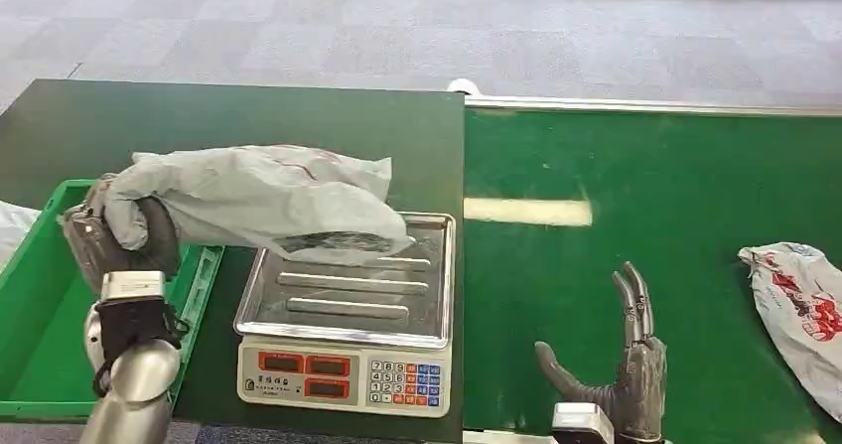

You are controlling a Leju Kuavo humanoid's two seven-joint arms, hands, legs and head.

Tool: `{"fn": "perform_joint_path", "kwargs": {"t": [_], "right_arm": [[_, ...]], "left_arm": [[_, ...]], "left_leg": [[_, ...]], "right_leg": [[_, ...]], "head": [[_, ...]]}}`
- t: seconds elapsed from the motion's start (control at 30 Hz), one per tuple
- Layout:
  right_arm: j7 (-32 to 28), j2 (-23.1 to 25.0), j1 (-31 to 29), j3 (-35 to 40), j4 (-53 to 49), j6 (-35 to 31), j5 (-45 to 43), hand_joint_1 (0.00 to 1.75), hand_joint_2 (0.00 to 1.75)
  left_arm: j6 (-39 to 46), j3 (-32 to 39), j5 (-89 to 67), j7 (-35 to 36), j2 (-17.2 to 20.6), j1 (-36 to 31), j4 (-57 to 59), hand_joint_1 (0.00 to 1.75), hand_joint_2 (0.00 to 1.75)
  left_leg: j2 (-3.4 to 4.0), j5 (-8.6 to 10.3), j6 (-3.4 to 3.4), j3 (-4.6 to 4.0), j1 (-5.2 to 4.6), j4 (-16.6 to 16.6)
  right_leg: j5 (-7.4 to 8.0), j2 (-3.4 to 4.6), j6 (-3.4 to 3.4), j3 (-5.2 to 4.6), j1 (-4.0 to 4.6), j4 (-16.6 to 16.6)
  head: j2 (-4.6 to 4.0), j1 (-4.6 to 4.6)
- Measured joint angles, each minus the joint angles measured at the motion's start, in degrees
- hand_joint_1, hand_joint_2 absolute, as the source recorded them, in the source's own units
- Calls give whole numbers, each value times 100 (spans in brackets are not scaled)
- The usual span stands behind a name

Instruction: Moved the parcel from conveyor to table for the left to box.

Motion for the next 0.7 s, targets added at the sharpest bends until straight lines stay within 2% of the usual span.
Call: {"fn": "perform_joint_path", "kwargs": {"t": [0.1, 0.27, 0.4, 0.53, 0.7], "right_arm": [[41, 4, 66, -4, -61, -6, 7, 0, 175], [61, 28, 84, -7, -107, -6, 28, 0, 175], [149, 57, 156, -15, -182, 7, 72, 0, 175], [173, 57, 271, -48, -243, 18, 11, 0, 175], [186, 61, 313, -52, -254, 11, -2, 0, 175]], "left_arm": [[-57, 458, 72, -35, 70, 151, -99, 175, 175], [-118, 755, 77, -18, 86, 248, -190, 175, 175], [-414, 1110, 758, 190, 138, 493, -230, 175, 175], [-872, 1925, 1550, -72, 138, 969, -184, 175, 175], [-737, 2715, 1520, -37, -2, 1168, 23, 175, 175]], "left_leg": [[0, 0, 0, -1, 0, 0], [-2, 0, 0, -2, -1, 0], [6, -2, -1, 0, 0, 0], [13, -6, -6, -3, 4, -2], [10, -6, -6, -10, 4, -2]], "right_leg": [[-2, -1, -1, -1, 0, 0], [-2, -1, -1, 4, -1, 0], [-1, 5, -1, 3, 0, 0], [-4, 14, -4, -13, 3, 0], [-9, 12, -5, -11, 4, 0]], "head": [[0, -2], [0, 2], [0, -2], [0, 0], [0, 2]]}}
